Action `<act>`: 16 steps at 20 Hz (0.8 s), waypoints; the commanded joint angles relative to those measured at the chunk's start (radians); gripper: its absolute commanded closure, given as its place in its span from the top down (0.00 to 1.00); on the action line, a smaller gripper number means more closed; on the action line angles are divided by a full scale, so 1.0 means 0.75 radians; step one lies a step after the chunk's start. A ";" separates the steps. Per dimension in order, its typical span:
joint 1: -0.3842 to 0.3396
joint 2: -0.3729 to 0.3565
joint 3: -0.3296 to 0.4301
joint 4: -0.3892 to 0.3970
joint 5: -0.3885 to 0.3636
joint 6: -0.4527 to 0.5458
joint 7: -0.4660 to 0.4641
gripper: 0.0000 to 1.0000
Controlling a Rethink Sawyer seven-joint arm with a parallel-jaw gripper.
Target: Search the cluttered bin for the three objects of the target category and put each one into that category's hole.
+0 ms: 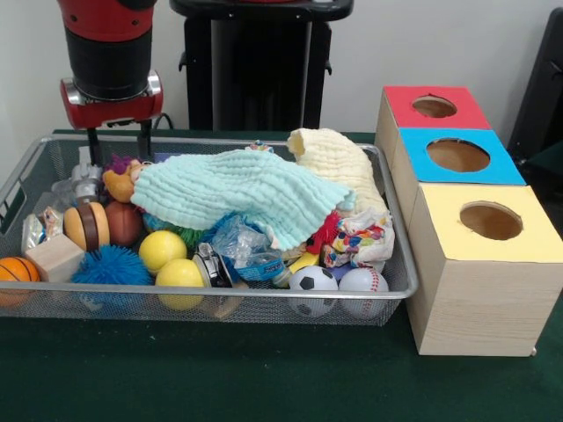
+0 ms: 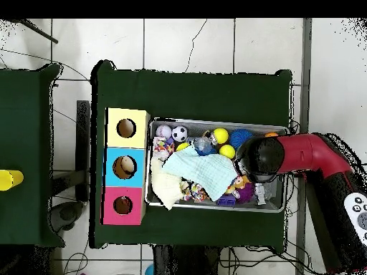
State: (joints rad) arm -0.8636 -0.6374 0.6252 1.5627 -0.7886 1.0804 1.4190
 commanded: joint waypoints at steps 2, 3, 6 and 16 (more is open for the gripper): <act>0.018 0.071 0.040 -0.077 -0.037 0.089 -0.427 1.00; 0.026 0.078 0.037 -0.079 -0.041 0.085 -0.416 1.00; 0.051 0.118 0.026 -0.090 -0.063 0.049 -0.370 1.00; 0.121 0.323 -0.040 -0.258 -0.162 0.028 -0.332 1.00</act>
State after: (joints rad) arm -0.7913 -0.5048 0.6241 1.4623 -0.8454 1.0804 1.4190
